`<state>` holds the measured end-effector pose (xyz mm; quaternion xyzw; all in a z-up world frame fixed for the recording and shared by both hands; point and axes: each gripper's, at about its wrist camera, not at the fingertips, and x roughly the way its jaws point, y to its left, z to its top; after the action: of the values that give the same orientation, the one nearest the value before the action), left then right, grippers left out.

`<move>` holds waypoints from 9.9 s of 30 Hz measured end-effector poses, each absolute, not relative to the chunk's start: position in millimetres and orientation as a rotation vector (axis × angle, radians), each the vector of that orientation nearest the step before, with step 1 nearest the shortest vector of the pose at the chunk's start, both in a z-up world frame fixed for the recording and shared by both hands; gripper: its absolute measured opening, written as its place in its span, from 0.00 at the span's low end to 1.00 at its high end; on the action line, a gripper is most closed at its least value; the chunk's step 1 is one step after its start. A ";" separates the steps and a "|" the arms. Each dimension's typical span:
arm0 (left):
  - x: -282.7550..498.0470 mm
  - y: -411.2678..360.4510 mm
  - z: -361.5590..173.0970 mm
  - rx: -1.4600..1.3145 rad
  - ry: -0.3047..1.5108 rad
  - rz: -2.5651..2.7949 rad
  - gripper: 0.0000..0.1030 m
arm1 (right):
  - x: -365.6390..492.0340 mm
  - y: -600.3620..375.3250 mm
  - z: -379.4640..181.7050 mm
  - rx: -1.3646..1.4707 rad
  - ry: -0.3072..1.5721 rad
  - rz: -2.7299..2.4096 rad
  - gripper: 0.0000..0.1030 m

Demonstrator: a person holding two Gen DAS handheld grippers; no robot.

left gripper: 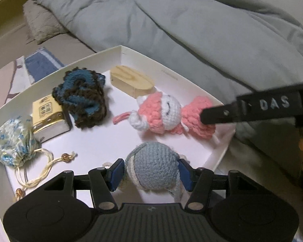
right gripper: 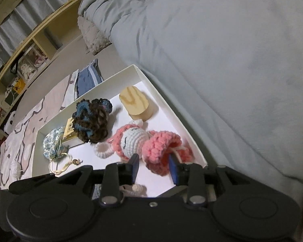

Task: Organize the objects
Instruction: 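Lower the bunny into the box with the right tool while the left tool releases the grey toy there, then withdraw both open tools from the box toward the white knit piece and rope keychain, then grasp the white knit piece with the right tool while the left tool grasps the rope keychain, then carry the knit piece with the right tool while the left tool carries the keychain over the box, then lower the knit piece into the box with the right tool while the left tool releases the keychain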

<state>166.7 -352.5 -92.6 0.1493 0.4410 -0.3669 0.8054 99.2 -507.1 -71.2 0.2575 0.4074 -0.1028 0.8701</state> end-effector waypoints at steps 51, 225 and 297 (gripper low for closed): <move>108.8 -226.4 17.0 0.099 0.819 -0.627 1.00 | 7.4 -438.6 18.7 0.201 0.717 -0.156 0.92; 133.6 70.3 41.9 -0.032 0.685 -0.200 0.77 | 129.3 -182.8 32.2 0.041 0.628 0.389 0.36; 186.6 -229.2 -74.0 0.503 0.872 -1.050 0.89 | 130.6 -374.0 -73.9 0.329 0.866 0.116 0.41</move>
<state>186.6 -229.2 -74.0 0.2299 0.3986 -0.4800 0.7469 130.6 -374.0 -73.9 0.1585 0.4175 0.0559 0.8930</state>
